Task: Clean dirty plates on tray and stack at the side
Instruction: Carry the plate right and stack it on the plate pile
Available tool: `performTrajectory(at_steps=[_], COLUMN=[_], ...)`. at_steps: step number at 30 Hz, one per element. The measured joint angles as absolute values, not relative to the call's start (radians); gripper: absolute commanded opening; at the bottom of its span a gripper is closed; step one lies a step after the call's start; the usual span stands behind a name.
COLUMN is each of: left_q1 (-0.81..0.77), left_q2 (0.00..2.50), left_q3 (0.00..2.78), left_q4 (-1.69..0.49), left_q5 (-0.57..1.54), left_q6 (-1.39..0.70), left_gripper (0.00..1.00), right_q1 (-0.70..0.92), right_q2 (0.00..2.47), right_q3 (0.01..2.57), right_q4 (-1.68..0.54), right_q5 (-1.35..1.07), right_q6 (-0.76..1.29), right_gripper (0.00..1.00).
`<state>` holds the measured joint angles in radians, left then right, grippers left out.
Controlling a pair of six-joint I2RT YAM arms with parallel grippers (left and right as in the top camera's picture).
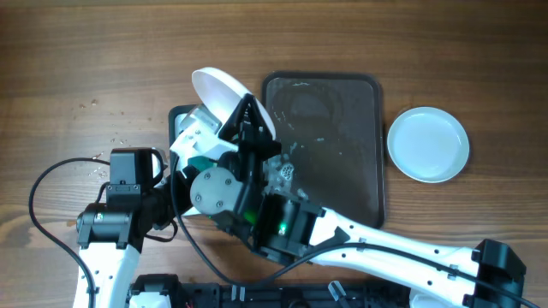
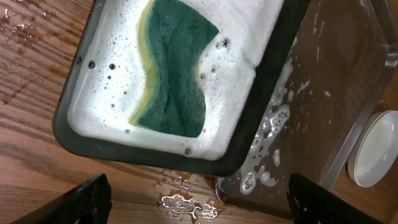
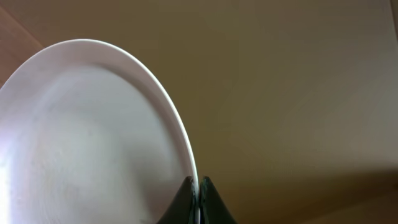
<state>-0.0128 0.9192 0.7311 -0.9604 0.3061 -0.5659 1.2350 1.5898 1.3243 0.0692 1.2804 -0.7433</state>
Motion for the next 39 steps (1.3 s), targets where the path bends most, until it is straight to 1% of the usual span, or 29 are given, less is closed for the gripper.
performTrajectory(at_steps=[10, 13, 15, 16, 18, 20, 23, 26, 29, 31, 32, 34, 35, 38, 39], left_q1=[-0.013, -0.013, -0.013, -0.013, -0.013, -0.013, -0.013, -0.013, -0.013, -0.013, -0.013, -0.013, -0.013, -0.013, -0.013], left_q2=[0.919, 0.919, 0.919, 0.919, 0.919, 0.919, 0.919, 0.919, 0.919, 0.919, 0.919, 0.919, 0.919, 0.919, 0.919], left_q3=[0.731, 0.731, 0.731, 0.731, 0.731, 0.731, 0.731, 0.731, 0.731, 0.731, 0.731, 0.731, 0.731, 0.731, 0.731], left_q4=[-0.961, -0.96, -0.961, -0.961, -0.961, -0.96, -0.96, -0.96, -0.961, -0.96, -0.96, -0.96, -0.96, -0.96, -0.96], left_q5=[0.306, 0.306, 0.306, 0.306, 0.307, 0.307, 0.307, 0.309, 0.31, 0.31, 0.309, 0.31, 0.31, 0.31, 0.31], left_q6=[-0.566, -0.566, -0.566, -0.566, -0.566, -0.566, -0.566, -0.566, -0.566, -0.566, -0.566, -0.566, -0.566, -0.563, -0.563], left_gripper=[0.89, 0.89, 0.89, 0.9, 0.9, 0.9, 0.91, 0.91, 0.91, 0.93, 0.93, 0.96, 1.0, 1.0, 1.0], right_q1=[1.25, 1.223, 1.156, 1.116, 1.028, 0.946, 0.827, 0.704, 0.547, 0.362, 0.266, 0.081, -0.031, -0.319, -0.391], right_q2=[1.59, 1.59, 1.59, 1.591, 1.593, 1.597, 1.599, 1.595, 1.552, 1.493, 1.47, 1.441, 1.437, 1.454, 1.46], right_q3=[1.324, 1.327, 1.33, 1.332, 1.33, 1.328, 1.328, 1.328, 1.327, 1.327, 1.327, 1.327, 1.327, 1.311, 1.293], right_q4=[0.201, 0.164, 0.003, -0.112, -0.34, -0.519, -0.638, -0.693, -0.752, -0.783, -0.807, -0.87, -0.908, -0.963, -0.962], right_q5=[1.307, 1.337, 1.348, 1.323, 1.204, 1.011, 0.683, 0.382, 0.075, -0.113, -0.17, -0.248, -0.279, -0.32, -0.328], right_q6=[-0.819, -0.7, -0.531, -0.444, -0.258, -0.058, 0.159, 0.279, 0.38, 0.421, 0.43, 0.443, 0.445, 0.44, 0.436], right_gripper=[0.04, 0.04, 0.04, 0.04, 0.04, 0.04, 0.04, 0.04, 0.04, 0.04, 0.04, 0.04, 0.04, 0.04, 0.04])
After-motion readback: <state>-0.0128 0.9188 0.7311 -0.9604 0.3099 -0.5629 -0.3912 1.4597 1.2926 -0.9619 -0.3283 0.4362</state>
